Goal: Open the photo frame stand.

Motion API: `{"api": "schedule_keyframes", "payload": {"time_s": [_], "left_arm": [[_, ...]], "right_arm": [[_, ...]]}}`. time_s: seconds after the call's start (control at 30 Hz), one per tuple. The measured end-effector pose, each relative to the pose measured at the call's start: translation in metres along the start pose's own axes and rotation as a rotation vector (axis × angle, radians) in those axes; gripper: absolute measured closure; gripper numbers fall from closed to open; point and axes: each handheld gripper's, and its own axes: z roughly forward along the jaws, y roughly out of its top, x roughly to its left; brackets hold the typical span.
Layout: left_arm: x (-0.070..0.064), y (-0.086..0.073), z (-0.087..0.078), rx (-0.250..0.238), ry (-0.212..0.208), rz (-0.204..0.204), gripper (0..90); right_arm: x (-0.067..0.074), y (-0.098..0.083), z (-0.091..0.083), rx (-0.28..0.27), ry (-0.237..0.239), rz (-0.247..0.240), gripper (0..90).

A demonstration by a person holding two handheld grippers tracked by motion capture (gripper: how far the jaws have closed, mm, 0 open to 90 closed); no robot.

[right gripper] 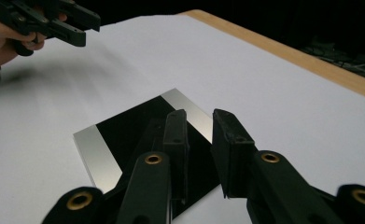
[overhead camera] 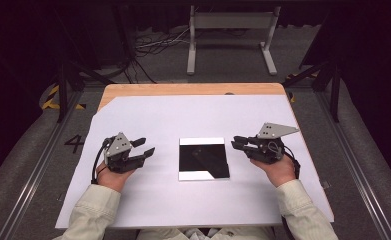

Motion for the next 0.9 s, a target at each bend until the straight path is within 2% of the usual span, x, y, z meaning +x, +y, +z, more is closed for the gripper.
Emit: {"api": "schedule_keyframes", "payload": {"time_s": [0.1,0.2,0.3,0.43,0.53,0.7,0.9], "left_arm": [[0.0,0.0,0.0,-0.009,-0.01,0.007,48.8],[0.001,-0.001,-0.001,-0.011,-0.013,-0.006,48.6],[0.001,-0.001,0.0,-0.004,0.003,-0.003,48.6],[0.002,-0.002,0.0,0.005,0.025,-0.008,48.7],[0.002,-0.003,0.0,0.011,0.027,-0.02,48.6],[0.001,-0.003,0.002,0.016,0.024,-0.016,48.6],[-0.001,-0.003,0.003,0.029,0.022,-0.005,48.6]], "right_arm": [[0.002,-0.001,-0.003,-0.014,-0.006,-0.01,72.6],[0.004,-0.002,-0.004,-0.014,-0.007,-0.003,68.0],[0.005,-0.002,-0.004,-0.018,-0.018,-0.001,64.9],[0.01,-0.003,-0.004,-0.032,-0.028,0.035,59.6],[0.015,-0.004,-0.002,-0.025,-0.034,0.023,56.3],[0.025,-0.004,-0.003,0.009,-0.048,-0.004,49.5],[0.033,-0.004,0.003,0.089,-0.056,-0.041,48.8]]}}
